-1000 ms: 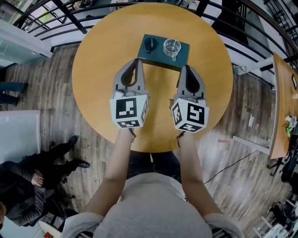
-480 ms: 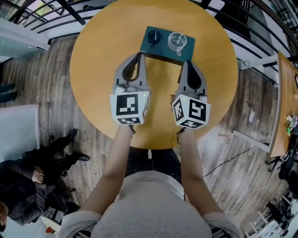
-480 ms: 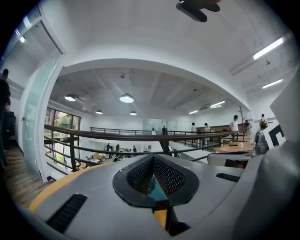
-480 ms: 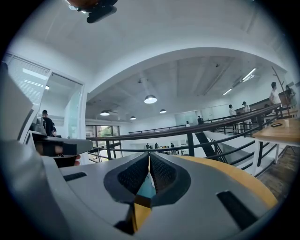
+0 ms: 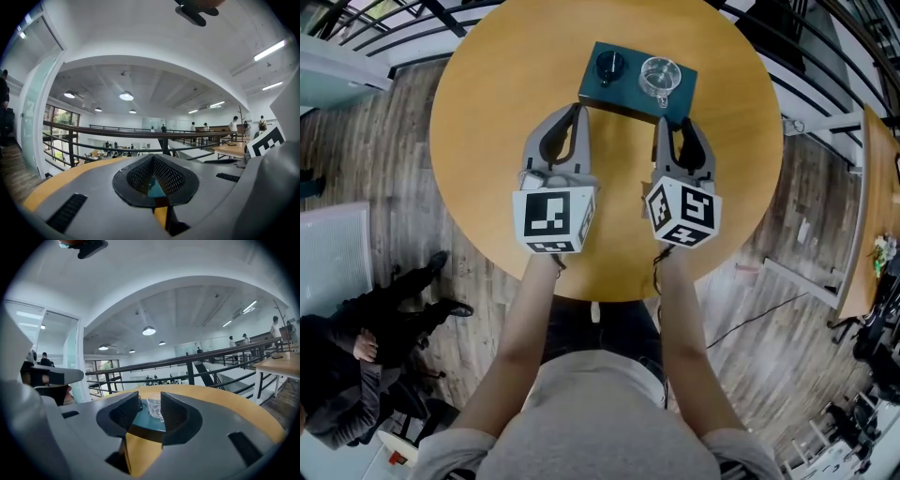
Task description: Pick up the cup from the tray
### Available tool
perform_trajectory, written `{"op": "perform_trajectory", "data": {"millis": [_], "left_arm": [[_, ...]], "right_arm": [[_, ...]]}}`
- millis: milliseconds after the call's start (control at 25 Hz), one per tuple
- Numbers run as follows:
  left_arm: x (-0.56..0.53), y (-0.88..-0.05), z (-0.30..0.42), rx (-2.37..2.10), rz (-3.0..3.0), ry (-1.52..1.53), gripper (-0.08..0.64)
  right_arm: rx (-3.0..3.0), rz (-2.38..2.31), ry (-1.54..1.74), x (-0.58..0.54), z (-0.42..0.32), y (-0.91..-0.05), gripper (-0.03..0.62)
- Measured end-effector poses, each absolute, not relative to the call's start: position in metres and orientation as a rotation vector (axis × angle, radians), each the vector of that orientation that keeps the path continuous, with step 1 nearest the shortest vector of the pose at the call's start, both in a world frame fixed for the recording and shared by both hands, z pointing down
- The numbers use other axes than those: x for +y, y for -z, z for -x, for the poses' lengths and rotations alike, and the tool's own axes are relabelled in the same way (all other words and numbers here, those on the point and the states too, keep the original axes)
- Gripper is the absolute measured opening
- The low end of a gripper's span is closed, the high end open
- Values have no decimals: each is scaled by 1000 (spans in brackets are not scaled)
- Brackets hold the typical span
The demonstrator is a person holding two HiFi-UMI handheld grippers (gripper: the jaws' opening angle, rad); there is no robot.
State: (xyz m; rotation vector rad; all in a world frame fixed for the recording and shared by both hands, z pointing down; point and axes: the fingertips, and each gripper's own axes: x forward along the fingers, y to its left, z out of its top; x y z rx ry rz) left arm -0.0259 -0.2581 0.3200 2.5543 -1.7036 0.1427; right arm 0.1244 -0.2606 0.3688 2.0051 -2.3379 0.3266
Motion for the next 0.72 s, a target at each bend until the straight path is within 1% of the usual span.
{"op": "perform_trajectory", "data": {"millis": [240,560,720], "left_arm": [[-266,-330,29,-1694,-2535,-144,6],[-278,-349,34,-1697,-2503,-159,6],[-282,-356,35,-1687,-2503,-173,6]], "right_arm": [[-2279,-1971,-336,-282,-128,-398,130],[-2225,-1934,-373,-305,-132,-435,163],[-2229,-1930,-388,-313,-131,-444,164]]}}
